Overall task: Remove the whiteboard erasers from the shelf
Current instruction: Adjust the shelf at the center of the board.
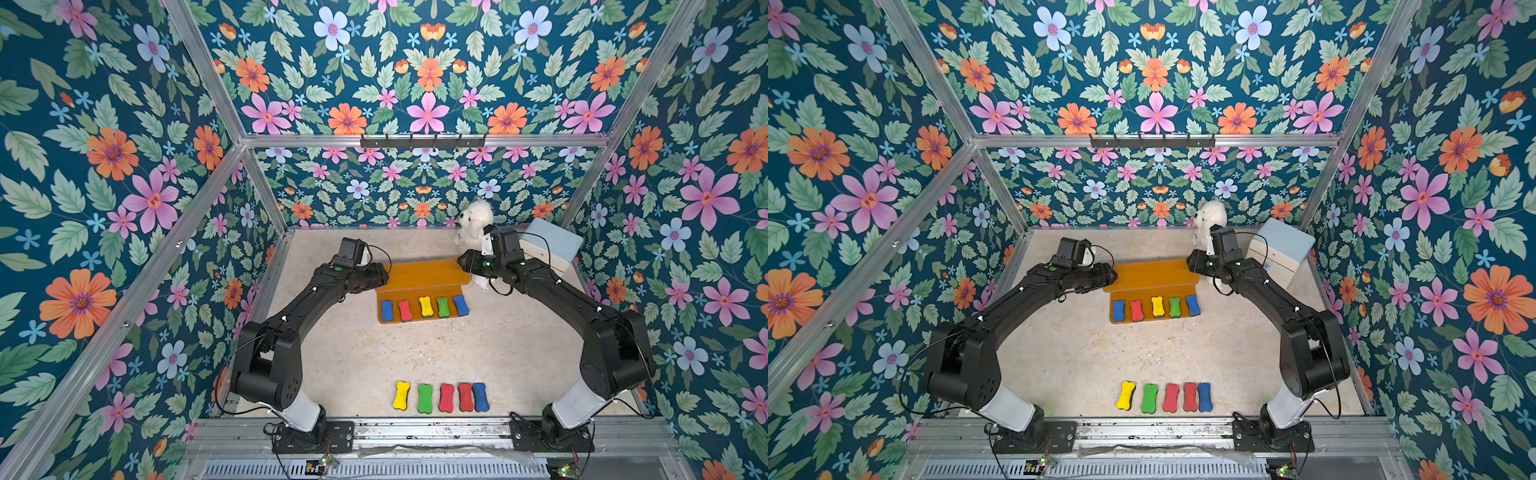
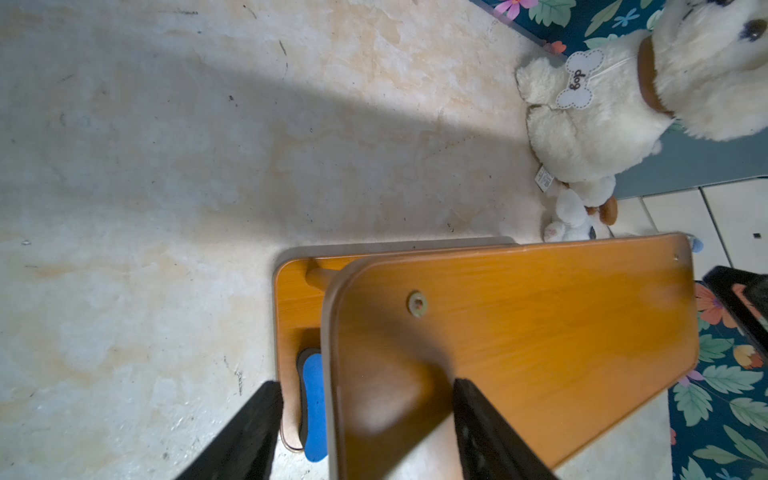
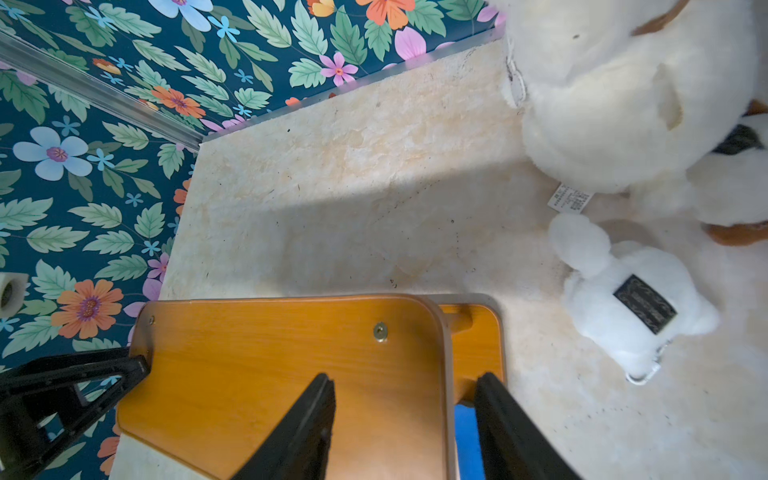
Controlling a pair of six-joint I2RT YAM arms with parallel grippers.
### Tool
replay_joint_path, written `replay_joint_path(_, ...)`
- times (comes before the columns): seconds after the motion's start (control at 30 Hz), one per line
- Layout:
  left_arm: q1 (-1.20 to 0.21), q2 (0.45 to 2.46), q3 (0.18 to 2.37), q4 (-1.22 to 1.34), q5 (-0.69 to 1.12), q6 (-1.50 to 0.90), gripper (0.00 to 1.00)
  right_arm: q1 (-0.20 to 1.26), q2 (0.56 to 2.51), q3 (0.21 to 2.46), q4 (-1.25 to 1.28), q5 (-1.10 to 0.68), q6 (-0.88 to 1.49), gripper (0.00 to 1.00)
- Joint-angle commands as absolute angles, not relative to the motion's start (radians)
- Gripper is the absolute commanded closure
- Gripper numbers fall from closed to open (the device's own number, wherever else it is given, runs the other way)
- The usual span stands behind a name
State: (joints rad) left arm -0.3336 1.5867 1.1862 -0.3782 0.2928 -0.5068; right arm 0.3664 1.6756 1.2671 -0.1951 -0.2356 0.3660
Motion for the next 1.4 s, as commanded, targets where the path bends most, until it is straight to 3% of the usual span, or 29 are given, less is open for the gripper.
replay_joint_path(0.0,-0.331,1.586,1.181,-0.361,0.32,-0.492,0.33,0.367,1.702,1.283,-0.199,-0.281,0.368,0.41)
replay_joint_path(0.4,-0.327,1.551,1.147,-0.359,0.301,-0.491,0.37,0.407,1.794,1.403,-0.229,-0.326,0.362,0.45)
replay_joint_path(0.97,-0.297,1.488,1.091,-0.373,0.219,-0.498,0.36,0.464,2.026,1.745,-0.315,-0.366,0.342,0.47)
replay_joint_path(1.37,-0.29,1.466,1.07,-0.357,0.165,-0.506,0.36,0.456,2.047,1.765,-0.323,-0.339,0.335,0.47)
